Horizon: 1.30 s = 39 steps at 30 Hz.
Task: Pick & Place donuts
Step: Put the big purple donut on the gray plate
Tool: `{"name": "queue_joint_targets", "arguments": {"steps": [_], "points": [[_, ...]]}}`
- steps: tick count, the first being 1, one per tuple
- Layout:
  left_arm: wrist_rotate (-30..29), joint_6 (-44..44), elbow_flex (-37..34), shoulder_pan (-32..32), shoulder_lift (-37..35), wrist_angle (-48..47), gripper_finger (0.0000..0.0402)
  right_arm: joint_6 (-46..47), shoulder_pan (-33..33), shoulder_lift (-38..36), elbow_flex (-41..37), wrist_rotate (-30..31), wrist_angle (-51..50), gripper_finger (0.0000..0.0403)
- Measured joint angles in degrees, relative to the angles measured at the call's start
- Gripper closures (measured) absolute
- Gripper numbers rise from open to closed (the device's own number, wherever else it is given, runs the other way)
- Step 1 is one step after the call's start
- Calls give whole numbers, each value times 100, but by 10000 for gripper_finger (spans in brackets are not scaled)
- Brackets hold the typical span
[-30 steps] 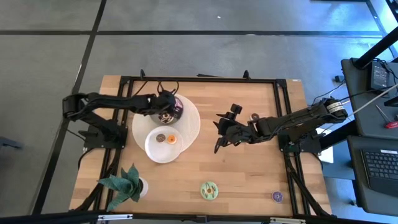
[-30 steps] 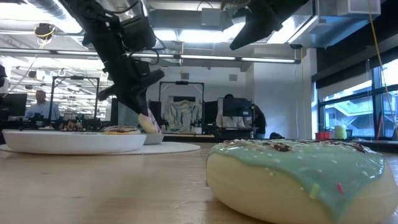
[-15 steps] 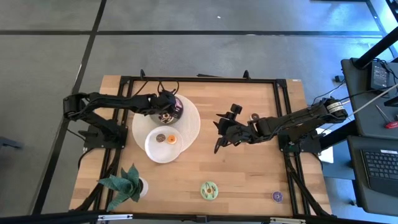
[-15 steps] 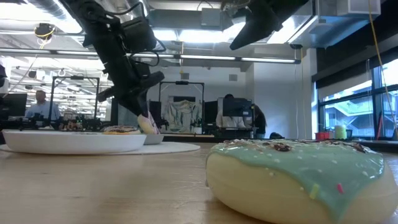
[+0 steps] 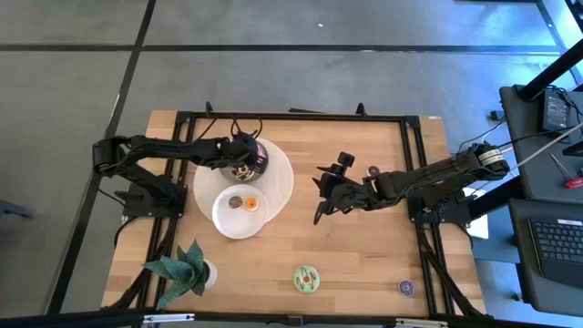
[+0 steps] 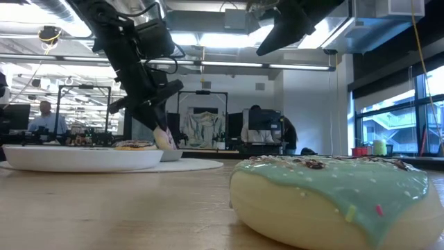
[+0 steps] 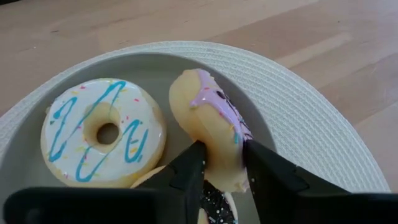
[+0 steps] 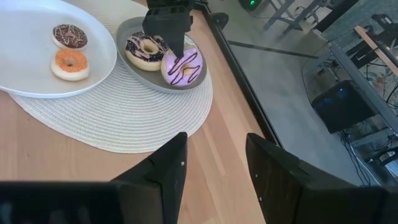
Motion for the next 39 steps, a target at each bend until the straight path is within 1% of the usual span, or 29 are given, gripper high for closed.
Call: {"name": "queue_joint_targets", "arguments": {"steps": [4,7,23,31,35,39], "points": [[-9,11,78,1,-4,-7,273,0,0,0,0,-2,-2,238],[-3,152,176,37,-7,-4,268,1,0,0,0,-2,-2,238],[-15,110,233,289,-15,-481,270,169,0,2,0,-2,-260,238],[23,524,234,328,-15,-607,272,175,0,2,2,-2,-255,238],[73,557,236,409,-15,-865,270,177,0,2,2,-2,-255,238],[-6,557,236,474,-15,-952,271,177,2,2,2,-2,-253,237]]}}
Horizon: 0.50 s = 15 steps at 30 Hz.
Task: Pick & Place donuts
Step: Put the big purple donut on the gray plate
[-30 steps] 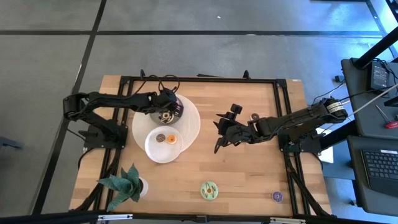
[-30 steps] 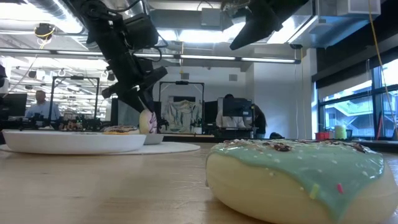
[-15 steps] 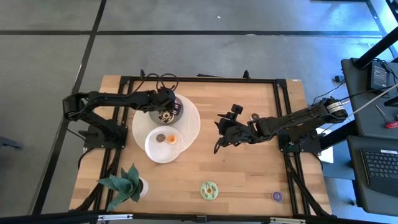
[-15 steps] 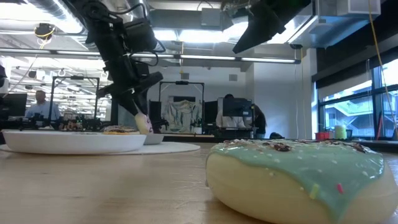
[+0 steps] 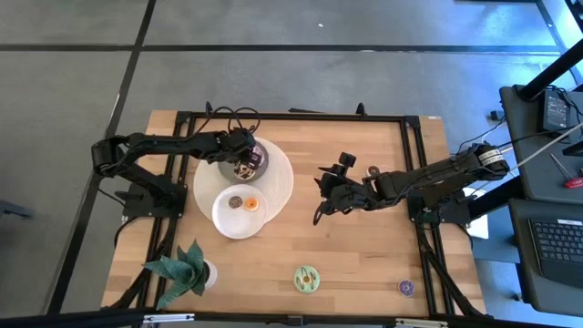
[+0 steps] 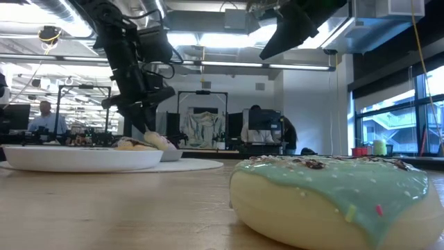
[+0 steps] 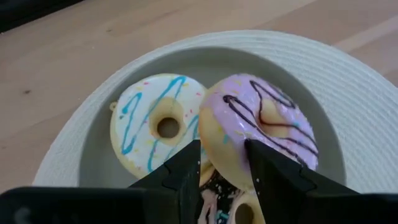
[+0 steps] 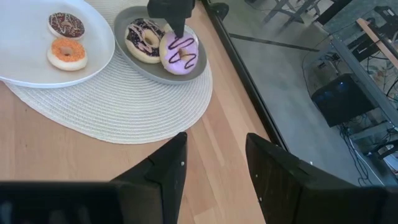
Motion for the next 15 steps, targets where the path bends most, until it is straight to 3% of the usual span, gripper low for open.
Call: {"name": "queue_joint_targets", "arguments": {"steps": [15], "points": [[-2,32,0,39,0,46,236,2,-2,0,0,0,2,237]]}}
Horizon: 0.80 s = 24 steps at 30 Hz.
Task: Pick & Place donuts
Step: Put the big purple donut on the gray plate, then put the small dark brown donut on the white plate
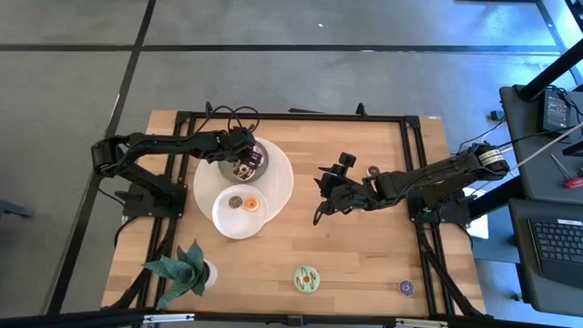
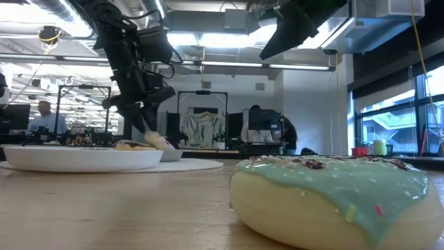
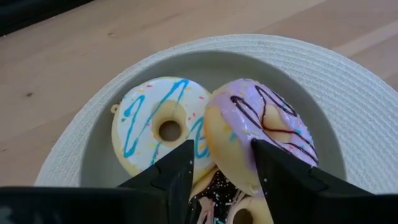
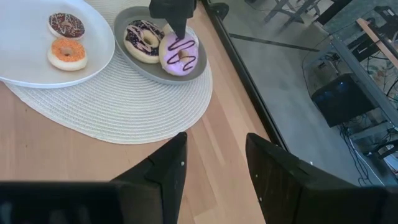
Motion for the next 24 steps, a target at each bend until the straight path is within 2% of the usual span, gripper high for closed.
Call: {"name": "queue_joint_targets", "arguments": {"steps": [13,19,22,24], "points": [[-331,272,26,1,0,8,170,-9,0,0,0,0,-3,237],[-449,726,384,-1,2,18,167,-148,0,0,1,-2,-168,237],[-381,819,492,-67,2,41,168,316,1,-6,11,-101,-750,237],[-370,825,494,-191,2,37,167,951,-1,-65,11,-291,-1626,237]]}}
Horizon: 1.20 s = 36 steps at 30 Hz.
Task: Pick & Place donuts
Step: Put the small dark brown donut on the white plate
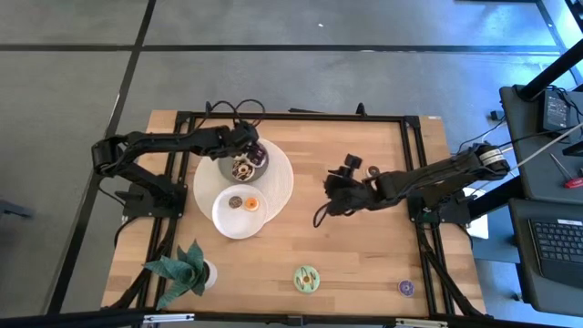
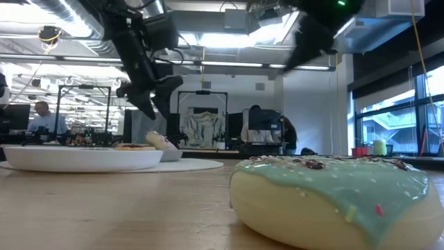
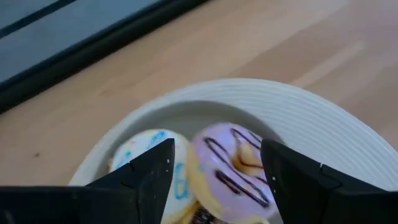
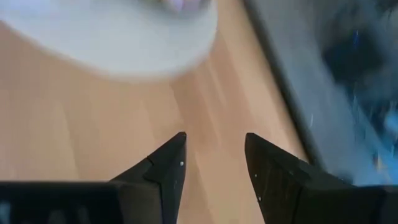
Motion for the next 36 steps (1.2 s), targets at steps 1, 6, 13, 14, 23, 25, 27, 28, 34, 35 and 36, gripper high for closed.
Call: {"name": "queue_joint_targets", "arguments": {"steps": [1,6,13,14,23,25,27,28,34,35,36], "points": [[-50,0,0,-83,0,7,167,405,-24,-32,0,-51,-433,237],[-733,103,-2,-646,0,517,168,2473,-324,-235,-2,-281,-2386,237],[320,1311,-2,-1499,0,1723,167,3369,-1375,-414,-2,-934,-3125,237],[516,1377,-2,-1577,0,1782,167,3201,-1556,-412,-2,-1062,-3095,237],[649,1352,-2,-2126,0,1733,167,1849,-2914,-432,-883,-1829,-2597,237],[546,1349,-2,-2194,0,1765,168,1868,-3243,-432,-1059,-1869,-2560,238],[515,1346,-2,-2249,0,1828,169,1826,-3568,-432,-1219,-2074,-2322,237],[513,1346,-2,-2275,0,1862,169,1721,-3722,-432,-1300,-2207,-2149,237],[511,1346,-4,-2464,0,1942,167,1397,-4385,-432,-1738,-2741,-1219,237],[510,1346,-4,-2495,0,1942,167,1401,-4438,-432,-1778,-2758,-1223,237],[512,1347,-4,-2525,0,1940,168,1413,-4473,-432,-1811,-2784,-1240,237]]}}
